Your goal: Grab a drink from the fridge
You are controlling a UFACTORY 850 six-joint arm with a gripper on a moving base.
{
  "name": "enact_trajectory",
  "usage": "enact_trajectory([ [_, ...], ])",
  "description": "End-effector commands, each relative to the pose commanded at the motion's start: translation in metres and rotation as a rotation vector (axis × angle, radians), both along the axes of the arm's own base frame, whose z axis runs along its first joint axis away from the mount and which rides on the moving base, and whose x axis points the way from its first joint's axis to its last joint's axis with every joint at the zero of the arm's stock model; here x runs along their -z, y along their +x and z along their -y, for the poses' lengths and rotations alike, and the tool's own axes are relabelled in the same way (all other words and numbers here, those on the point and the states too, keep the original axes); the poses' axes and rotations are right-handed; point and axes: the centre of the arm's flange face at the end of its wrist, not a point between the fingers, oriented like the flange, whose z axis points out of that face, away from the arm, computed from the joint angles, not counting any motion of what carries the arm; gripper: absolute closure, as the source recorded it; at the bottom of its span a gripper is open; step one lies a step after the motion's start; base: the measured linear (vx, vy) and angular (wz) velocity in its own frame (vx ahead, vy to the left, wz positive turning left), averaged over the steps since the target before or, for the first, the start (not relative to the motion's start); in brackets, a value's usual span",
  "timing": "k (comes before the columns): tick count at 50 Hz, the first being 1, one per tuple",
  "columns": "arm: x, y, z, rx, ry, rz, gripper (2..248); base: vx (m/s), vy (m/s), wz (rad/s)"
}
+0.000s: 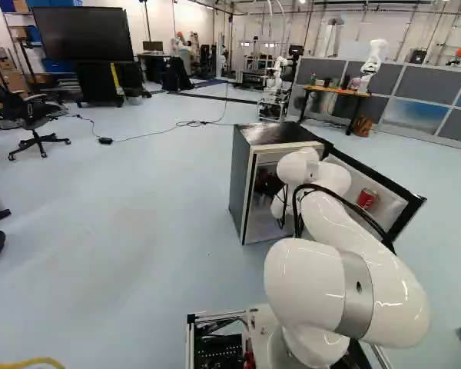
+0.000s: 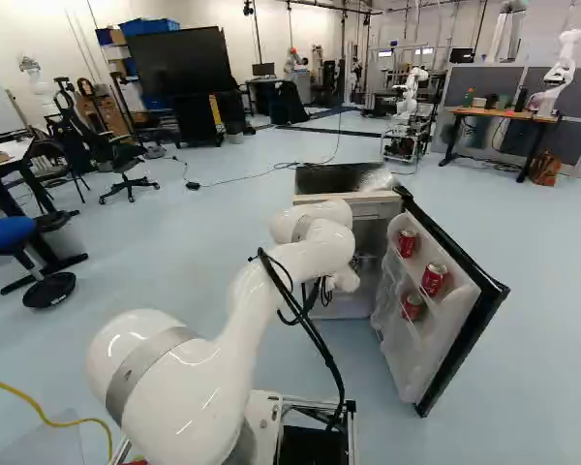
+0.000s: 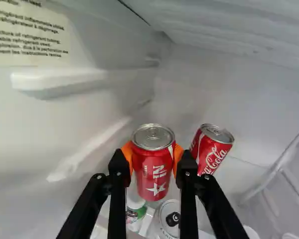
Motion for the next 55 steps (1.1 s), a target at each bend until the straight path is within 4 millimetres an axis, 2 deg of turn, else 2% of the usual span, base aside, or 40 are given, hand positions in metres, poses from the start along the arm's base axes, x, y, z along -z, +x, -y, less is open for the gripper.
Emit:
enact_trajectory([
  [17,-0.006,-0.006,0.0,0.003,0.007,-0.017,153,0.0,0.0,0.0],
  [40,-0.05,-0.045,0.0,0.028,0.043,-0.092,153,0.0,0.0,0.0],
  [55,-0.079,-0.074,0.01,0.06,0.062,-0.128,153,0.0,0.0,0.0],
])
